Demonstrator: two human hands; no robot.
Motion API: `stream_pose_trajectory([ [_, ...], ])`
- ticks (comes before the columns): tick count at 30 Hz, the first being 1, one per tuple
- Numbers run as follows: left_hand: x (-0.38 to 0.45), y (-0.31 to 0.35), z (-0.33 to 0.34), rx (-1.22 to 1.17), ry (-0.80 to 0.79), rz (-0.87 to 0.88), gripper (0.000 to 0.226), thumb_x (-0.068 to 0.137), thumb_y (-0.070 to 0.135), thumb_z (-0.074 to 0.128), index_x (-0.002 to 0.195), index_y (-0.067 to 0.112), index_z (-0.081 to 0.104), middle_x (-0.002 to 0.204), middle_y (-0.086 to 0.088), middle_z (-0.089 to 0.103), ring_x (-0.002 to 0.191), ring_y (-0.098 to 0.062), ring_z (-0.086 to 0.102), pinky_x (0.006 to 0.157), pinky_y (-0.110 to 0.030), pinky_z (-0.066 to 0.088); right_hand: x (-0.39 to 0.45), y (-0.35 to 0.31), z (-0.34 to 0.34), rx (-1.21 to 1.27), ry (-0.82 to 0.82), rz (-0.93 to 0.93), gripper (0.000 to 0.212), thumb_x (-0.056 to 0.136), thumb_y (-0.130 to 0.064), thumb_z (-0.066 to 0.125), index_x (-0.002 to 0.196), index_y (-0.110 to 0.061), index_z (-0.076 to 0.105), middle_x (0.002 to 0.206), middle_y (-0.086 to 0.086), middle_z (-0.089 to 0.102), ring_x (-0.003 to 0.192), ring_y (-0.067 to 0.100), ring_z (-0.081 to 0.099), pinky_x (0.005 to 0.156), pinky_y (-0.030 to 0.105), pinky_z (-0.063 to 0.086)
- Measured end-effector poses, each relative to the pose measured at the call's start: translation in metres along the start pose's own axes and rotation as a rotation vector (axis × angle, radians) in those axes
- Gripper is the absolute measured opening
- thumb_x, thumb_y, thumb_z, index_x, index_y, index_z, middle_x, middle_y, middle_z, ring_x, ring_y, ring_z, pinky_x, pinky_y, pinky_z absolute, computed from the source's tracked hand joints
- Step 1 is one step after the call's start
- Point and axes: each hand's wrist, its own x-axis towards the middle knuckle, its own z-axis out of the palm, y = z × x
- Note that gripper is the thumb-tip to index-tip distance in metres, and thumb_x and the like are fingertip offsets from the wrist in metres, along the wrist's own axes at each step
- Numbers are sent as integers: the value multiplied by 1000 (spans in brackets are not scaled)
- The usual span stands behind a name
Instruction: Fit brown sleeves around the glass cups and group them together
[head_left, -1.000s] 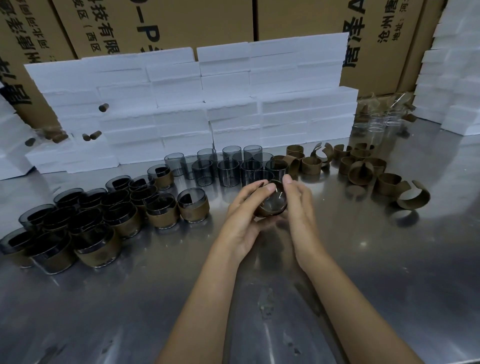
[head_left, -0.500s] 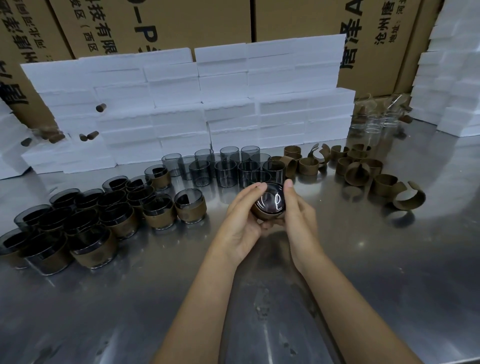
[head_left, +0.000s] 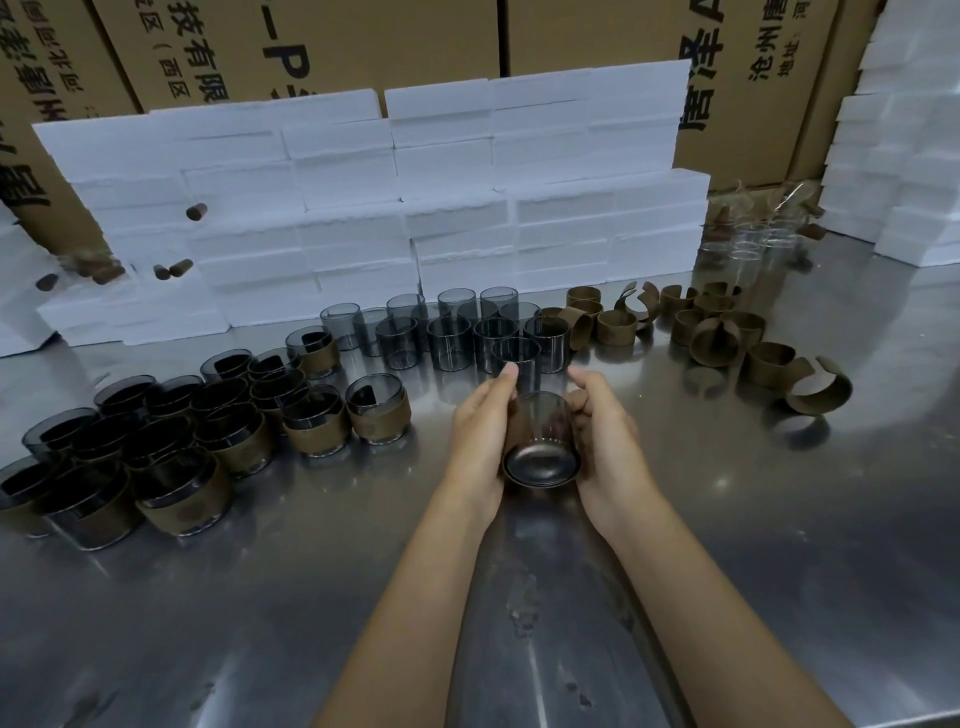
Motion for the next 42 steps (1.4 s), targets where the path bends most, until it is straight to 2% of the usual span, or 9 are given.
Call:
stream_pose_trajectory([
  [4,-2,-8,8,-32,31,5,26,97,35,68,89,10,69,84,-12,74,82,-27,71,80,-37,57,-5,0,1,105,6,40,26,87,-34,75,96,-10,70,92,15,74,81,26,74,74,36,61],
  [8,-1,-14,10,-50,107,34,27,96,30,67,74,15,66,68,-2,68,68,-18,67,67,-29,55,-5,1,2,140,-23,59,29,88,-35,74,65,-19,65,75,9,71,68,21,72,62,31,57],
  [12,-3,-15,12,-46,102,36,31,95,29,69,68,15,65,63,-1,66,56,-13,67,51,-21,54,-7,1,3,128,-1,77,14,88,-26,74,85,-12,71,77,11,71,67,22,73,59,31,58],
  [19,-6,-13,14,-60,107,16,37,95,32,71,66,16,56,60,-3,58,49,-15,62,48,-21,52,-6,1,3,82,38,61,21,86,-18,74,68,-13,66,62,9,65,55,23,66,58,32,56],
  [24,-6,-12,13,-26,138,24,42,96,39,69,65,19,50,64,-3,52,58,-19,57,57,-27,50,-9,0,5,83,54,73,27,84,-19,75,62,-15,61,57,7,58,51,21,61,57,31,53],
  [30,-3,-10,12,120,53,26,56,94,51,65,46,27,53,53,7,50,51,-9,51,51,-19,45,-7,-5,0,86,153,1,36,84,-23,78,59,-18,52,51,0,52,44,16,55,50,26,49],
  [35,-9,-15,14,335,-193,152,25,82,49,77,80,25,70,78,10,71,75,-3,68,64,-11,48,0,-8,-7,25,289,-166,47,92,-31,72,48,-20,60,54,2,62,48,12,59,48,20,50],
  [38,-13,-18,17,354,-261,109,51,72,55,80,113,27,68,108,8,74,95,-2,72,73,-13,52,1,-9,-10,32,330,-198,53,95,-39,68,46,-21,59,58,3,66,53,11,63,51,21,53],
  [42,-10,-14,19,39,-154,41,61,71,38,91,116,12,59,109,-11,73,91,-21,75,77,-35,61,-2,-13,-11,118,202,-138,36,99,-42,62,70,-23,72,76,2,74,66,12,69,56,26,52],
])
